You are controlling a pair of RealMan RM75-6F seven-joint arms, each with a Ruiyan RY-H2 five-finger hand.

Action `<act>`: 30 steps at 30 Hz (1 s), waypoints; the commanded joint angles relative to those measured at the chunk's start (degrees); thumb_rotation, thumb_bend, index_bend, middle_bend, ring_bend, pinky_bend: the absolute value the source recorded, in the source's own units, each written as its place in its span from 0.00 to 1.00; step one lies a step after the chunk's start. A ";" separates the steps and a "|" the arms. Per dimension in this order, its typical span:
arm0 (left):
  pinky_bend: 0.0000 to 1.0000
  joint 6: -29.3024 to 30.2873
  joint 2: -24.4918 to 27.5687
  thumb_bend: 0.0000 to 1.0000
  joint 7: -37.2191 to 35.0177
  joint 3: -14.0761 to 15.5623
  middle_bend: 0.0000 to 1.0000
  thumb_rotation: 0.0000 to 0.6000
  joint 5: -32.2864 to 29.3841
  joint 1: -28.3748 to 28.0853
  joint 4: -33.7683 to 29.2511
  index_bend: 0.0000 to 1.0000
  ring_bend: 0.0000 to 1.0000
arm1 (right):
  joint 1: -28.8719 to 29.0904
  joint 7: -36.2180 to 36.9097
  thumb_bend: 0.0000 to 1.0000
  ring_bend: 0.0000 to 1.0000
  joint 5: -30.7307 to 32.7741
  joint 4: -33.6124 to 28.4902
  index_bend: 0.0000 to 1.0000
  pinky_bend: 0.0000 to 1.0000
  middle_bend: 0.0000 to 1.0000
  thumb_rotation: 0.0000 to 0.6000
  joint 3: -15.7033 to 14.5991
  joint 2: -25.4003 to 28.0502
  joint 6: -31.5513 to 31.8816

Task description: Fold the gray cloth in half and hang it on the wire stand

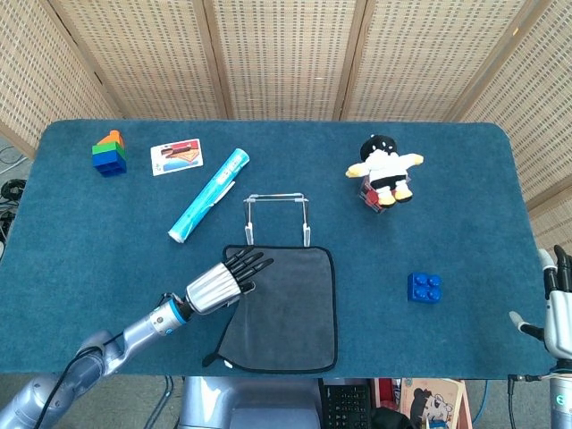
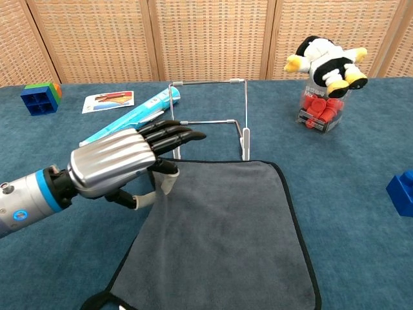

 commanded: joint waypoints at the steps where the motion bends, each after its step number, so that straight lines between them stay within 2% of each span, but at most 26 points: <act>1: 0.00 -1.42 0.35 0.41 3.40 -1.41 0.00 1.00 0.06 -2.88 -2.29 0.70 0.00 | -0.03 0.26 0.00 0.00 0.07 -0.07 0.00 0.00 0.00 1.00 0.06 0.16 -0.01; 9: 0.00 -6.90 -0.36 0.41 8.18 -4.10 0.00 1.00 -0.27 -9.25 -7.62 0.70 0.00 | -0.21 1.72 0.00 0.00 1.16 0.18 0.00 0.00 0.00 1.00 0.63 0.85 -0.26; 19: 0.00 -12.85 -3.62 0.41 10.94 -5.65 0.00 1.00 -0.97 -14.03 -7.98 0.70 0.00 | -0.14 2.47 0.00 0.00 1.74 0.53 0.00 0.00 0.00 1.00 0.76 1.14 -0.84; 30: 0.00 -17.61 -7.36 0.41 10.45 -7.53 0.00 1.00 -3.29 -16.99 -5.53 0.69 0.00 | 0.10 2.44 0.00 0.00 2.13 0.95 0.00 0.00 0.00 1.00 0.72 1.02 -1.46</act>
